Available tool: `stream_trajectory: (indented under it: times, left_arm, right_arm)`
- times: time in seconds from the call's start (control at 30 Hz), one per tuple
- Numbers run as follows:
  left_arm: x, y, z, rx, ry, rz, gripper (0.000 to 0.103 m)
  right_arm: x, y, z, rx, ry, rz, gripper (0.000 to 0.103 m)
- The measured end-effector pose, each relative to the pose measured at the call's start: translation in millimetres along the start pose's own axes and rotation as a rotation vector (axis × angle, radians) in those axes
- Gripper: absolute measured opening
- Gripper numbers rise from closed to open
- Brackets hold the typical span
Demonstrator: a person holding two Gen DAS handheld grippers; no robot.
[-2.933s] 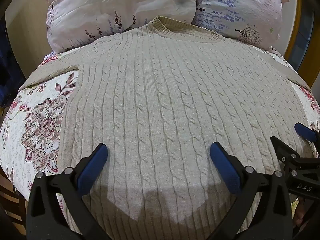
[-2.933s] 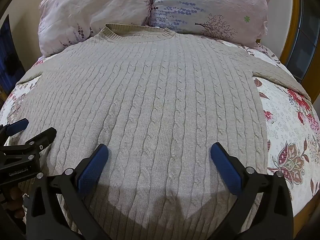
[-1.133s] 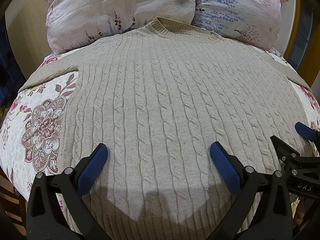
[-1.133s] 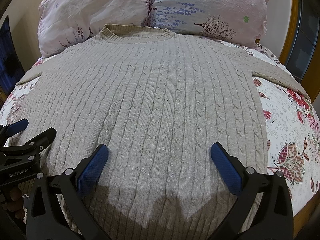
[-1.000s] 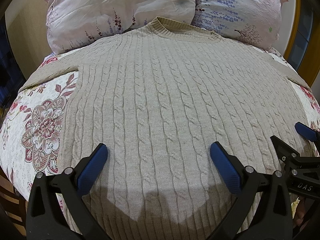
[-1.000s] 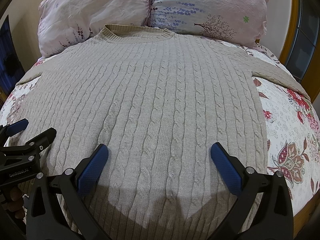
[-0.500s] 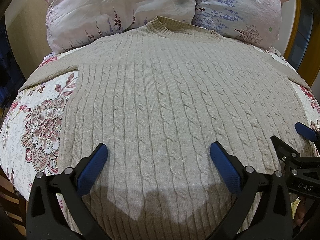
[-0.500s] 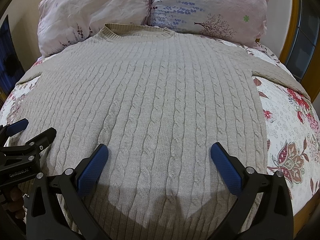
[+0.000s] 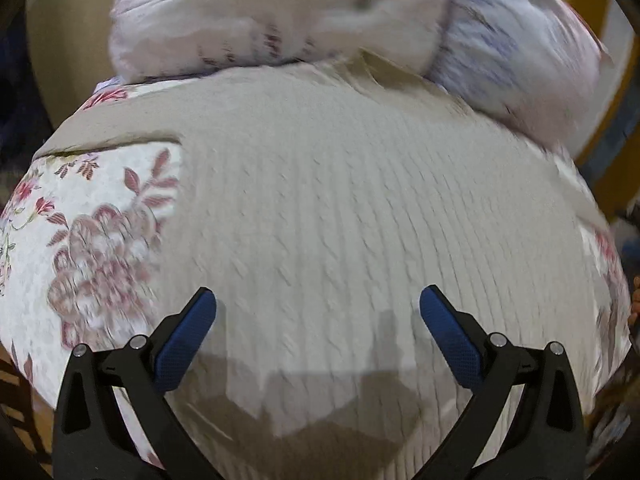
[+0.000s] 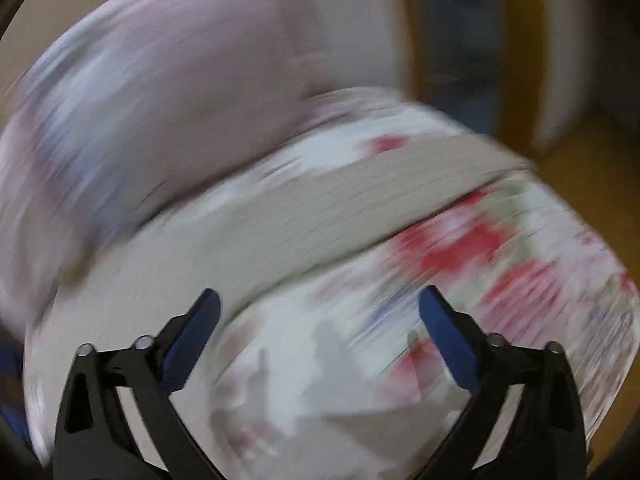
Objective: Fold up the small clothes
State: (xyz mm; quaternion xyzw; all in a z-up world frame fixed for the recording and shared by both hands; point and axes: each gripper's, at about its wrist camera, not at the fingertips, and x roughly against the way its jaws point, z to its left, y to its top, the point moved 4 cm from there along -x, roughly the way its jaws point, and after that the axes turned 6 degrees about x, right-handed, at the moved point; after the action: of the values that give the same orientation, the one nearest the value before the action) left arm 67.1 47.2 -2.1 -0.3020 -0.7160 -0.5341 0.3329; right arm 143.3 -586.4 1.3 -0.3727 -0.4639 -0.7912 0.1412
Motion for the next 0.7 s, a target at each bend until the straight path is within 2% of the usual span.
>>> stream_trajectory:
  times: [0.1, 0.13, 0.2, 0.23, 0.3, 0.33, 0.37, 0.4, 0.5, 0.53, 0.63, 0.7]
  left_arm:
    - [-3.5, 24.6, 18.0, 0.072, -0.002, -0.029, 0.101]
    - [-4.0, 29.9, 22.6, 0.089, 0.002, -0.035, 0.101]
    - [-5.6, 42.1, 36.8, 0.132, 0.029, -0.06, 0.101]
    - [-5.9, 47.1, 44.4, 0.148, 0.048, -0.072, 0.101]
    - [-6.4, 56.8, 61.0, 0.191, 0.085, -0.088, 0.101]
    - [-7.7, 64.0, 71.2, 0.219, 0.091, -0.088, 0.101]
    - [-8.0, 69.2, 80.9, 0.248, 0.089, -0.09, 0.101]
    - [-7.3, 75.2, 94.1, 0.288, 0.093, -0.097, 0.101]
    - [-0.9, 93.4, 139.5, 0.399, 0.114, -0.143, 0.101]
    - [0.7, 97.6, 153.3, 0.435, 0.116, -0.152, 0.101]
    - [3.2, 112.9, 202.2, 0.557, 0.123, -0.179, 0.1]
    - [3.4, 121.9, 230.6, 0.619, 0.134, -0.19, 0.096]
  right_arm:
    - [-34.8, 43.4, -72.4, -0.255, -0.048, 0.026, 0.08]
    - [-46.2, 50.8, -93.4, -0.351, -0.043, 0.04, 0.079]
    - [-61.1, 55.1, -116.2, -0.464, -0.023, 0.054, 0.069]
    - [-69.9, 54.2, -121.9, -0.51, -0.011, 0.064, 0.062]
    - [-75.4, 55.5, -127.4, -0.529, -0.013, 0.032, 0.041]
    - [-82.7, 56.2, -127.4, -0.525, -0.017, 0.041, 0.02]
    - [-87.9, 56.3, -125.7, -0.517, -0.033, 0.049, 0.011]
    - [-86.2, 56.9, -123.8, -0.505, -0.04, 0.033, 0.01]
    - [-61.7, 74.9, -92.1, -0.375, -0.034, -0.068, 0.009]
    - [-44.5, 85.0, -59.5, -0.268, -0.004, -0.126, 0.009]
    - [-1.7, 84.8, 45.2, -0.021, 0.158, -0.223, 0.009]
    - [25.2, 58.5, 136.2, 0.145, 0.323, -0.241, 0.008]
